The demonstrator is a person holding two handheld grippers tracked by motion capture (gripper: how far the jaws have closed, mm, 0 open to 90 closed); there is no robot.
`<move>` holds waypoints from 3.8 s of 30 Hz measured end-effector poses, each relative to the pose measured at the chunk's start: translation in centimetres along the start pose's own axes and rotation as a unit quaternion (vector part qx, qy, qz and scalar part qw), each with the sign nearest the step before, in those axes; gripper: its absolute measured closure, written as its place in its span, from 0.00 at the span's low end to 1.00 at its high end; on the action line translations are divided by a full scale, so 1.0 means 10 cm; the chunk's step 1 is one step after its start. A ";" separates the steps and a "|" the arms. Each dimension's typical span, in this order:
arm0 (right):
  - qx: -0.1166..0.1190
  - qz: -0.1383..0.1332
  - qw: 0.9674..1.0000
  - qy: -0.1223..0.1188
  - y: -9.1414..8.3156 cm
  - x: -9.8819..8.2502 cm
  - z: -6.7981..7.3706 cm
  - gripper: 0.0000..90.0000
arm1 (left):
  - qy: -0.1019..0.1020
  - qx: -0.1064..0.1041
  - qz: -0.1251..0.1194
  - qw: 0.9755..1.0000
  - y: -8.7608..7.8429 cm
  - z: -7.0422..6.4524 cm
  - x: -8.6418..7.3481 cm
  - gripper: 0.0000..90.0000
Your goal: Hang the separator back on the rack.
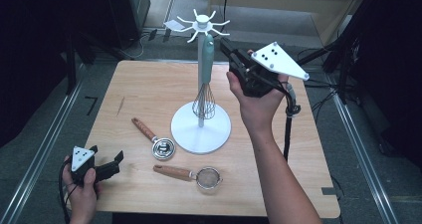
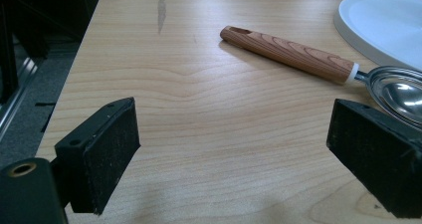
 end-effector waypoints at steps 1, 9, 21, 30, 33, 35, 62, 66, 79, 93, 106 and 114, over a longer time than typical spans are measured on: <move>-0.003 0.000 1.000 0.006 0.02 -0.01 -0.03 1.00 | -0.001 0.000 0.000 1.000 0.00 0.00 0.00 0.07; -0.016 -0.011 0.999 0.031 0.03 0.06 -0.15 1.00 | -0.002 -0.002 -0.002 1.000 0.00 0.00 0.00 0.07; 0.006 -0.019 1.000 0.012 -0.02 0.11 -0.02 1.00 | -0.002 -0.003 -0.001 1.000 0.00 0.00 0.00 0.07; 0.012 -0.018 1.000 -0.006 -0.07 0.14 0.09 1.00 | 0.000 -0.004 -0.001 1.000 0.00 0.00 0.00 0.07; 0.013 -0.018 1.000 -0.006 -0.08 0.13 0.10 1.00 | -0.001 -0.004 -0.001 1.000 0.00 0.00 0.00 0.07; 0.014 -0.022 1.000 -0.006 -0.09 0.13 0.10 1.00 | -0.001 -0.004 -0.001 1.000 0.00 0.00 0.00 0.07; -0.015 0.048 0.999 -0.007 -0.30 -0.64 -0.13 0.67 | -0.002 -0.005 -0.002 1.000 0.00 -0.01 0.00 0.07; -0.017 0.057 0.998 0.009 -0.38 -0.83 -0.22 0.66 | 0.000 -0.004 0.000 1.000 0.00 -0.01 0.00 0.07; -0.037 0.100 0.994 0.035 -0.69 -1.46 -0.44 0.64 | 0.002 -0.001 0.004 1.000 0.01 -0.01 0.00 0.07; -0.028 0.185 0.982 0.021 -0.85 -2.00 -0.38 0.64 | -0.002 -0.001 0.002 1.000 0.01 0.00 0.00 0.07; -0.006 0.233 0.972 0.008 -0.85 -2.23 -0.29 0.60 | 0.000 0.001 0.000 1.000 0.00 0.00 0.00 0.07; 0.013 0.283 0.959 -0.002 -0.81 -2.37 -0.17 0.61 | 0.006 -0.004 -0.004 1.000 0.00 -0.02 0.01 0.07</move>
Point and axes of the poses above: each handheld gripper's, and its own axes: y roughly forward along the jaws, x roughly out of its top, z roughly to its left, the point moved 10 cm from there along y, roughly forward along the jaws, and after that the axes turned 6 degrees about z, right-handed, at the moved point
